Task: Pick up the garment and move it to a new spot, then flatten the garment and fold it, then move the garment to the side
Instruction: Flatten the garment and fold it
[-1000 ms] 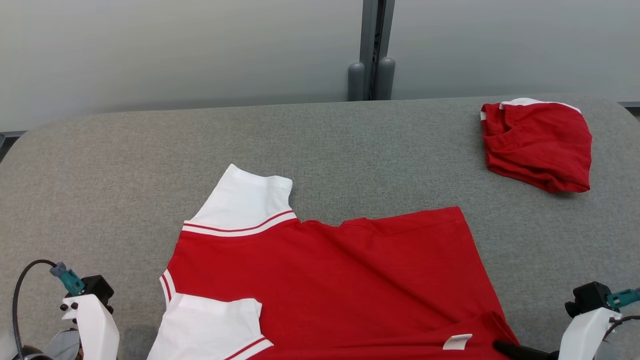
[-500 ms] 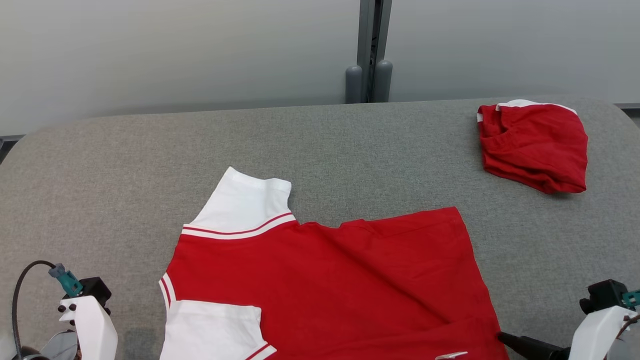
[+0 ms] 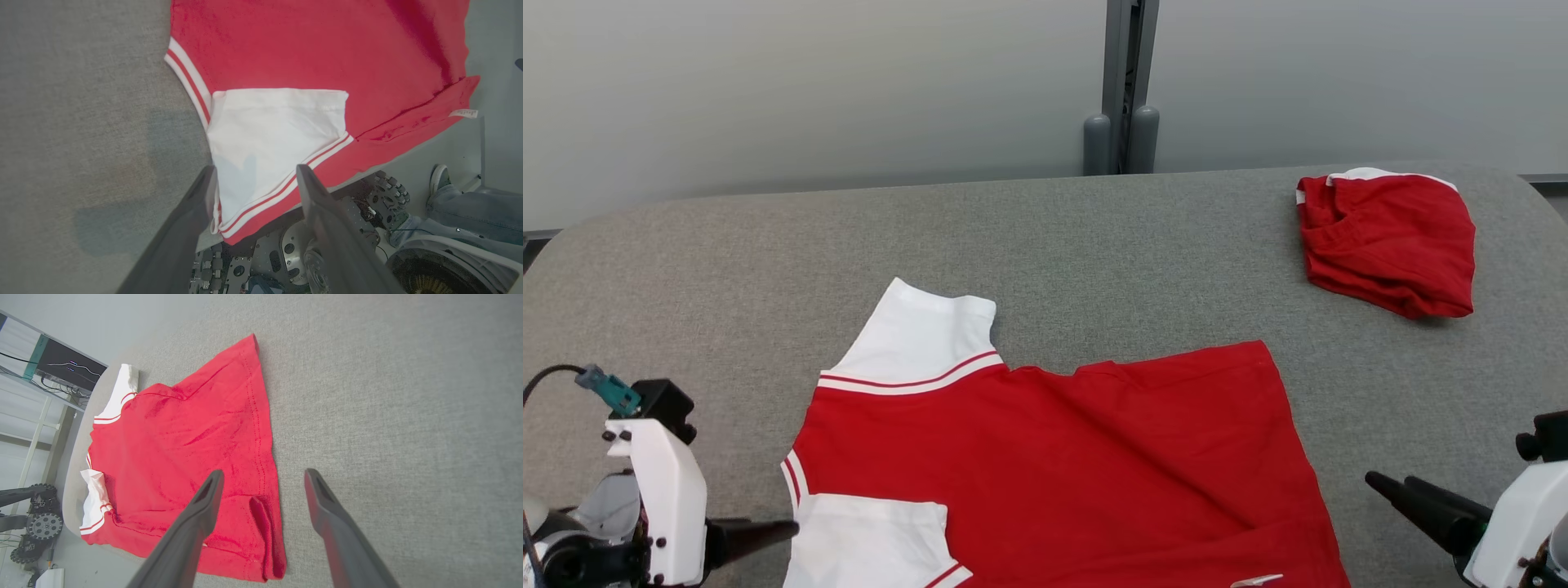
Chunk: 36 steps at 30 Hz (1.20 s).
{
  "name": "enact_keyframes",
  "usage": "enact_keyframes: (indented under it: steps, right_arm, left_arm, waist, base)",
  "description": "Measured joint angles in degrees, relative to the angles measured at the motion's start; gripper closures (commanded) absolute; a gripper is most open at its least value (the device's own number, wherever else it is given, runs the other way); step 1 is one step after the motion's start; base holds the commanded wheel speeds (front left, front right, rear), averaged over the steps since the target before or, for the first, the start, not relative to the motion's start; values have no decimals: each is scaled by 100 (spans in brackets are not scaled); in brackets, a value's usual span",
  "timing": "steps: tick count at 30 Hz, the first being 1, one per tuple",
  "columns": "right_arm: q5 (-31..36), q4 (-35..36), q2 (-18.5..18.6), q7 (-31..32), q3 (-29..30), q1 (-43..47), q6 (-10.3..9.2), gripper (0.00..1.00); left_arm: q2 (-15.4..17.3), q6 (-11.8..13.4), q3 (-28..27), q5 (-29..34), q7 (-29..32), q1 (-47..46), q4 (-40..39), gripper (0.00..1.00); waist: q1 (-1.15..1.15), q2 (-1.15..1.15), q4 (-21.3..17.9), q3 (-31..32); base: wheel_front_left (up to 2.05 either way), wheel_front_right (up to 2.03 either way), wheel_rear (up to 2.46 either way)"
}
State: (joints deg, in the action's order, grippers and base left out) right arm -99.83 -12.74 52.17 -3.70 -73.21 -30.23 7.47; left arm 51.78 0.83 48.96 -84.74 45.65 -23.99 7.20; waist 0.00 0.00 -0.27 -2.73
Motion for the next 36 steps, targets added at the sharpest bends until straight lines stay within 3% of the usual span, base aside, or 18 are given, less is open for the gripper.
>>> enact_keyframes:
  steps: [6, 13, 25, 36]
  right_arm:
    - [280, -155, -44, -488, 2, -402, 0, 0]
    - [482, -635, -648, -673, 54, -1173, 0, 0]
    - [713, -1848, -1766, 380, 25, -2221, 0, 0]
    - [799, -2314, -2424, 1063, 15, -2640, 1, 0]
  left_arm:
    - [-137, -436, -339, 343, -746, -378, 42, 0]
    - [-467, -659, -415, 1020, -1229, -1139, 637, 0]
    - [-1237, -806, -209, 1374, -1014, -2536, 1746, 0]
    - [-1332, -826, 213, 1525, -912, -3380, 2251, 0]
  waist:
    - [0, 0, -27, -90]
    - [0, 0, -128, -361]
    - [0, 0, -329, -1052]
    - [0, 0, -600, -1775]
  base:
    - [0, 0, 0]
    - [0, 0, 0]
    - [0, 0, 0]
    - [0, 0, 0]
